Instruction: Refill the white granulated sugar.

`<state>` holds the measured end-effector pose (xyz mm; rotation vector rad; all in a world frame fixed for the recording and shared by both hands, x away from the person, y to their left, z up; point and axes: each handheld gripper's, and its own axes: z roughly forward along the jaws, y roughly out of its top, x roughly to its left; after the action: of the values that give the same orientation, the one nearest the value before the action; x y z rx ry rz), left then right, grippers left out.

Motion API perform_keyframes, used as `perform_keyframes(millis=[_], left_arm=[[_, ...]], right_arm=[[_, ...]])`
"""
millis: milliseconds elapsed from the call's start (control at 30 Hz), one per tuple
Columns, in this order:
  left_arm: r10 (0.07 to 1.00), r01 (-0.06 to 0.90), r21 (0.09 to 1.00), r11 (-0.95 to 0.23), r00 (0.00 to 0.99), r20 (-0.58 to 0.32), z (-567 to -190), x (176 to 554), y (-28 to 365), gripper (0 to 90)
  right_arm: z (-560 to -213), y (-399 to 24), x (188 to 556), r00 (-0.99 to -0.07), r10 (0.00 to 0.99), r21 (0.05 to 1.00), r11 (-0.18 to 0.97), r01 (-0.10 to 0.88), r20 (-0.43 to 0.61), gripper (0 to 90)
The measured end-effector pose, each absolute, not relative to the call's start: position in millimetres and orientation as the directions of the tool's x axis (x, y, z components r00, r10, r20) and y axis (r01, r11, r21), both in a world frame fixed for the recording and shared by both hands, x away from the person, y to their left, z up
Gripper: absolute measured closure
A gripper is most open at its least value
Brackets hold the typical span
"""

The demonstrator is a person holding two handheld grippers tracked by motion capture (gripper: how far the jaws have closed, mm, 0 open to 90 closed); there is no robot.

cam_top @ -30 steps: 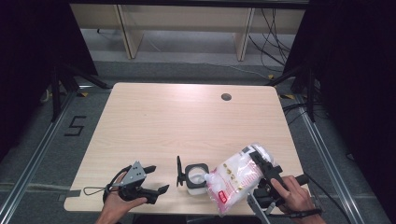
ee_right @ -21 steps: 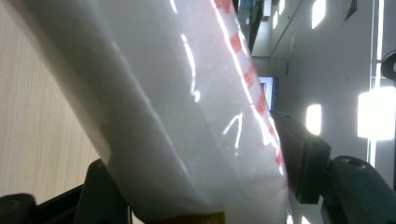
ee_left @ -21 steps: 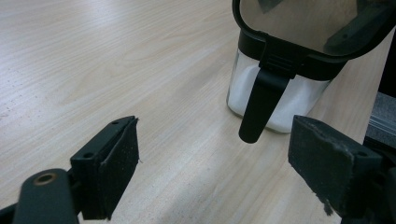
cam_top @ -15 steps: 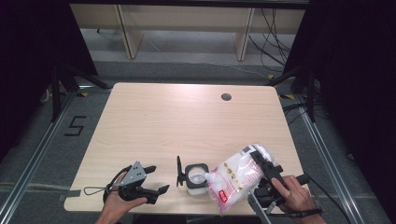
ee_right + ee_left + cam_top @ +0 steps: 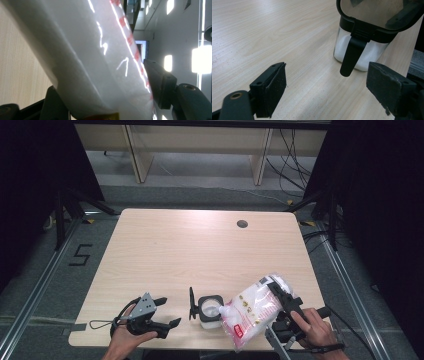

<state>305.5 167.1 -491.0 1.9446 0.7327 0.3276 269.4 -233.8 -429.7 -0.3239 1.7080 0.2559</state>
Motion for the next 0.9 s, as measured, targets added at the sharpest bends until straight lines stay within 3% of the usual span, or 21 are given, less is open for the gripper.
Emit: perform_keyframes(millis=[33, 133, 367, 900], left_arm=[[0.619, 0.350, 0.878, -0.325, 0.781, -0.082, -491.2, 305.5, 167.1, 15.8], [0.613, 0.336, 0.871, -0.358, 0.789, -0.053, -490.3, 307.1, 169.4, 15.8], [0.614, 0.344, 0.873, -0.344, 0.786, -0.068, -490.5, 305.8, 168.6, 15.8], [0.617, 0.343, 0.873, -0.346, 0.785, -0.064, -490.3, 306.2, 169.0, 15.8]], right_arm=[[-427.8, -233.2, 269.8, -0.127, -0.089, -0.037, 0.929, -0.369, -0.988, 40.8], [-430.6, -235.0, 269.3, -0.152, -0.046, 0.009, 0.939, -0.343, -0.987, 40.9], [-426.1, -233.5, 268.2, -0.128, -0.092, -0.040, 0.933, -0.357, -0.987, 41.0], [-428.2, -236.5, 271.4, -0.158, -0.056, 0.005, 0.932, -0.363, -0.986, 41.4]])
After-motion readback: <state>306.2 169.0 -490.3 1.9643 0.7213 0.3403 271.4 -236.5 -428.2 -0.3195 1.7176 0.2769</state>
